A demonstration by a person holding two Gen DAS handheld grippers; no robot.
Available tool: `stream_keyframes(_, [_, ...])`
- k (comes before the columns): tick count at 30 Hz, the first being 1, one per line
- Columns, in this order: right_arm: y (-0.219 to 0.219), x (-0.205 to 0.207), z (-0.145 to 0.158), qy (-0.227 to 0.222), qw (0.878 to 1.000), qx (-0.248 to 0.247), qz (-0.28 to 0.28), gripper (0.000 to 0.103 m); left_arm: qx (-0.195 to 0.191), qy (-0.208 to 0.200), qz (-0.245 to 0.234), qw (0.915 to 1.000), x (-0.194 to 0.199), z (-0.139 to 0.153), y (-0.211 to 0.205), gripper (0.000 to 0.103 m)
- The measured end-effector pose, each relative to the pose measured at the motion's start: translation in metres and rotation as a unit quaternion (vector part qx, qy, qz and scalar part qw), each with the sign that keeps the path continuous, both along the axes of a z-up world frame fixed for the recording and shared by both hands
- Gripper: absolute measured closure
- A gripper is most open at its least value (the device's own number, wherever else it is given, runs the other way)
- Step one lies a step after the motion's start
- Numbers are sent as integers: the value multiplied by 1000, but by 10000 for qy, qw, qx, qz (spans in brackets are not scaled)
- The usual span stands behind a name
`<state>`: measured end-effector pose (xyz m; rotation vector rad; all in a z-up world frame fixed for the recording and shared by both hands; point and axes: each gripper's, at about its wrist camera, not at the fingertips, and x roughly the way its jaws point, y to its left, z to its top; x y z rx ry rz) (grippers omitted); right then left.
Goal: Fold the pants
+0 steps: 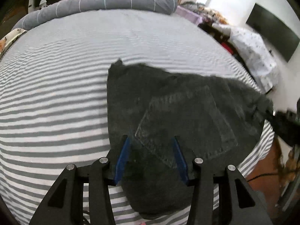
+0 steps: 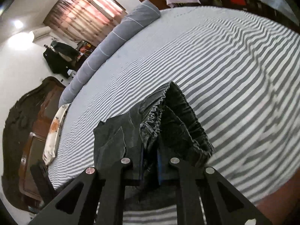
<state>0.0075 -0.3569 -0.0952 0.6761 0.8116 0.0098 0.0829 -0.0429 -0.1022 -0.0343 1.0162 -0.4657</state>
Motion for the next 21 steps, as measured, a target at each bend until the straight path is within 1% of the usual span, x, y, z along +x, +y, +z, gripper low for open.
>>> stream_keyframes(2, [-1,-9,-1,47,9999,-87,-76,92,-64,-84,-20,9999,0,8,0,54])
stream_keyframes(4, [-3,-13,-11,262,9992,-263,-143,93,-20,-45,-125,9999,0,7,-4,53])
stream_keyframes(6, [-5,-16,-25,518,9980,-235,-261,93,197,20,-263,9995,-2,-2,-9,53])
stream_keyframes(7, [-6,-16,-29,589,9975,-280,-271,93,313,77,-388,9987,-4,-8,-15,53])
stream_keyframes(9, [-8,-12,-40,716,9959,-478,-291,93,511,209,-501,9972,-8,-21,-19,53])
stream_keyframes(10, [-9,-10,-43,759,9955,-492,-297,93,590,252,-543,9965,-10,-25,-20,53])
stream_keyframes(13, [-12,-3,-53,878,9943,-508,-341,93,775,99,-708,9944,-22,-33,-23,54])
stream_keyframes(16, [-13,3,-58,937,9937,-516,-338,93,969,43,-802,9920,-29,-35,-29,54])
stream_keyframes(21, [-16,5,-59,976,9941,-395,-241,91,1079,-52,-881,9902,-31,-36,-33,53])
